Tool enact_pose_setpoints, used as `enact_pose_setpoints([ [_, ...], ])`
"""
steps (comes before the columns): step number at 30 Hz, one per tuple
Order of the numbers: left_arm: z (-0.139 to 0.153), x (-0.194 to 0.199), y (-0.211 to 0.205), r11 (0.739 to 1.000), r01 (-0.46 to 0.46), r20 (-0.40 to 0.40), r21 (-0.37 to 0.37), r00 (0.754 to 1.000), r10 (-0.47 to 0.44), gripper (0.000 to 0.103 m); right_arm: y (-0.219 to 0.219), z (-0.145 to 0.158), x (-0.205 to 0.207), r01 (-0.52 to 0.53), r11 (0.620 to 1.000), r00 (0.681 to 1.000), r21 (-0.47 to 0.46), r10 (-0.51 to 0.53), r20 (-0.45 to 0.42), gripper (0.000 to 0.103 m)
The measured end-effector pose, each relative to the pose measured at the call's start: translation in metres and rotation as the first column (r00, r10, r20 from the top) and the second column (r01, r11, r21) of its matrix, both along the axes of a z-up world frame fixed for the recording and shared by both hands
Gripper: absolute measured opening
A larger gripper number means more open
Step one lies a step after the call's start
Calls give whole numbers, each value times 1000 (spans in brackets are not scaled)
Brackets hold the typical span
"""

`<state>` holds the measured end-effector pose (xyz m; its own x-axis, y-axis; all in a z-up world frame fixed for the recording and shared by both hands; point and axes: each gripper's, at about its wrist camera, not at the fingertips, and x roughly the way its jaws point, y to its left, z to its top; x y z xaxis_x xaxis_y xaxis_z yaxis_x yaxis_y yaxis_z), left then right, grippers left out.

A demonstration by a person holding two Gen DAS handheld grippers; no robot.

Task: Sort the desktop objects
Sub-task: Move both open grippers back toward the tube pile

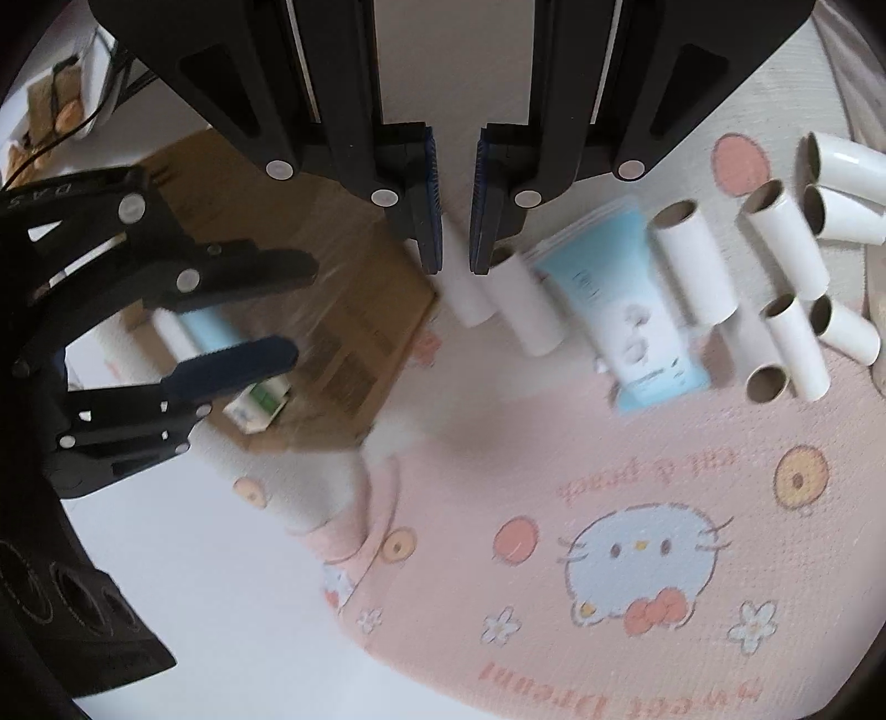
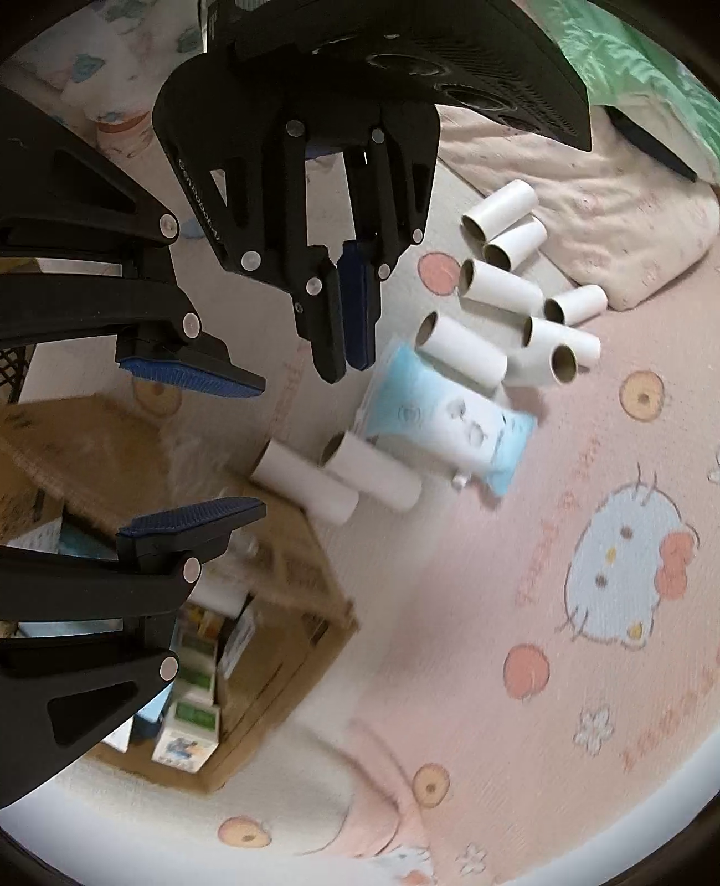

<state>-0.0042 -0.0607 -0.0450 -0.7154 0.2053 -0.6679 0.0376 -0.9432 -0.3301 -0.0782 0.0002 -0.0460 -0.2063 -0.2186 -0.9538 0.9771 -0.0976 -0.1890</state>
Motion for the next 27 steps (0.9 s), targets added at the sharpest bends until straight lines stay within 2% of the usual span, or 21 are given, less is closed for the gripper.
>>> enact_pose_setpoints([
  [5, -24, 6, -23, 1000, -13, 56, 17, 998, 12, 10, -7, -22, 10, 50, 996, 998, -71, -52, -25, 34],
  [12, -62, -1, -41, 990, -25, 136, 137, 991, 6, 11, -15, -62, 17, 126, 969, 973, -212, -162, -162, 34],
  [14, -70, -4, -41, 984, -19, 138, 176, 990, -5, 17, -15, -74, 18, 144, 960, 958, -241, -197, -210, 34],
  [16, -79, -7, -39, 977, -5, 141, 215, 990, -26, 27, -14, -92, 22, 139, 963, 935, -230, -204, -289, 34],
  [20, -98, -17, -34, 969, -25, 180, 245, 984, -20, 29, -7, -128, 35, 85, 979, 912, -183, -151, -382, 34],
  [22, -107, -22, -32, 962, -21, 196, 274, 980, -34, 28, -2, -141, 37, 91, 978, 917, -186, -155, -367, 36],
  [25, -116, -29, -34, 942, -26, 222, 334, 974, -52, 28, 5, -152, 29, 177, 965, 921, -191, -231, -314, 50],
  [27, -120, -33, -36, 921, -12, 217, 389, 973, -79, 28, 11, -157, 21, 236, 950, 922, -203, -285, -262, 51],
])
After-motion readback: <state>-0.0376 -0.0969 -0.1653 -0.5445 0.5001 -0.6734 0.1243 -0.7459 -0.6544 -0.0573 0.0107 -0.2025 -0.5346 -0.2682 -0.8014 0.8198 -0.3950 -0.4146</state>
